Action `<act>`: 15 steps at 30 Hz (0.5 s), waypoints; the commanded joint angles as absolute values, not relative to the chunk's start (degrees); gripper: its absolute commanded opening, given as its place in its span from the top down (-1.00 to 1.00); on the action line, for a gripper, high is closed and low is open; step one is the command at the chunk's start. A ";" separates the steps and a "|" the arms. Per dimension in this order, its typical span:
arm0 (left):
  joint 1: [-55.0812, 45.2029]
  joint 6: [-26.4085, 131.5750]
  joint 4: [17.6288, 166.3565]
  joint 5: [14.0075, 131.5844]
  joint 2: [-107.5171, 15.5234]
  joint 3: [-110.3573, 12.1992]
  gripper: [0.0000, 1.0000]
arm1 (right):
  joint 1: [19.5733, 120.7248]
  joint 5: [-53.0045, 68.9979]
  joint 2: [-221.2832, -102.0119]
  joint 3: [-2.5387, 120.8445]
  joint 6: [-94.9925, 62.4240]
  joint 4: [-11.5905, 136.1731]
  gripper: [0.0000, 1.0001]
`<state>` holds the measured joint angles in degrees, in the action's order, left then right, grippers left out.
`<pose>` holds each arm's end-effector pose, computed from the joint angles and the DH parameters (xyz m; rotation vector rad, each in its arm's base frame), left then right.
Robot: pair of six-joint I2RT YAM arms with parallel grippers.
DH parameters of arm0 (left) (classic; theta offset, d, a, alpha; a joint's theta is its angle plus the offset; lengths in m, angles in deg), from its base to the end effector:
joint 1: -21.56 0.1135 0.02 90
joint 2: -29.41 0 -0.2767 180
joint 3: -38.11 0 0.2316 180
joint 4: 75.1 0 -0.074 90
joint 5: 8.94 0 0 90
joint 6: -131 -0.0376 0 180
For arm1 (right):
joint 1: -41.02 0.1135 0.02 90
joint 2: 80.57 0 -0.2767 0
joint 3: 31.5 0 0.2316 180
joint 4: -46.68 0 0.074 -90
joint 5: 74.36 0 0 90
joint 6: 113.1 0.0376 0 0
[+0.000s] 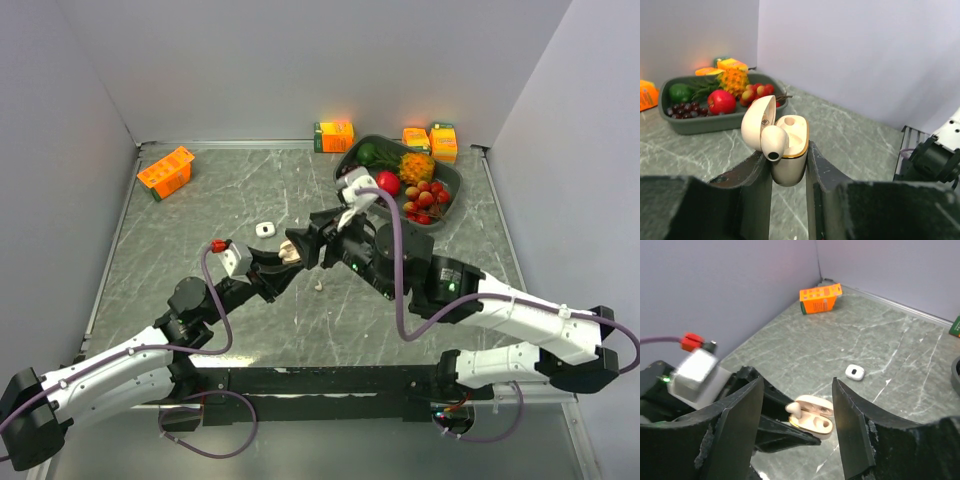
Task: Insert the wireless bluetooth earbuds into the charging case
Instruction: Adjust the earbud with the charging case.
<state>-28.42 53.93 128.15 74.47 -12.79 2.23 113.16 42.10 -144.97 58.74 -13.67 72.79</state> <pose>0.0943 -0.1190 0.3063 0.5250 1.2388 -1.0107 0.0824 0.2010 0.4635 -0.5073 1.5443 0.7473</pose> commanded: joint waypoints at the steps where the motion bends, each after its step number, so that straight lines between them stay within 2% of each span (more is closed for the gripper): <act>1: -28.71 50.32 126.19 76.22 -11.90 -0.20 0.98 | 113.36 40.25 -150.77 69.46 -13.96 87.60 -0.22; 5: -28.63 49.27 125.84 75.96 -11.46 -0.11 0.98 | 113.53 38.93 -154.30 73.43 -13.17 92.54 -0.18; 8: -28.63 49.53 125.22 75.70 -11.37 -0.46 0.98 | 113.36 41.56 -158.16 77.28 -12.73 97.80 -0.33; 12: -28.71 49.70 124.69 76.31 -10.93 -0.38 0.98 | 113.44 45.17 -162.83 82.56 -11.15 104.76 -0.65; 15: -28.71 49.62 124.87 76.83 -10.49 -0.11 0.98 | 113.44 46.40 -163.62 82.48 -9.22 105.38 -0.74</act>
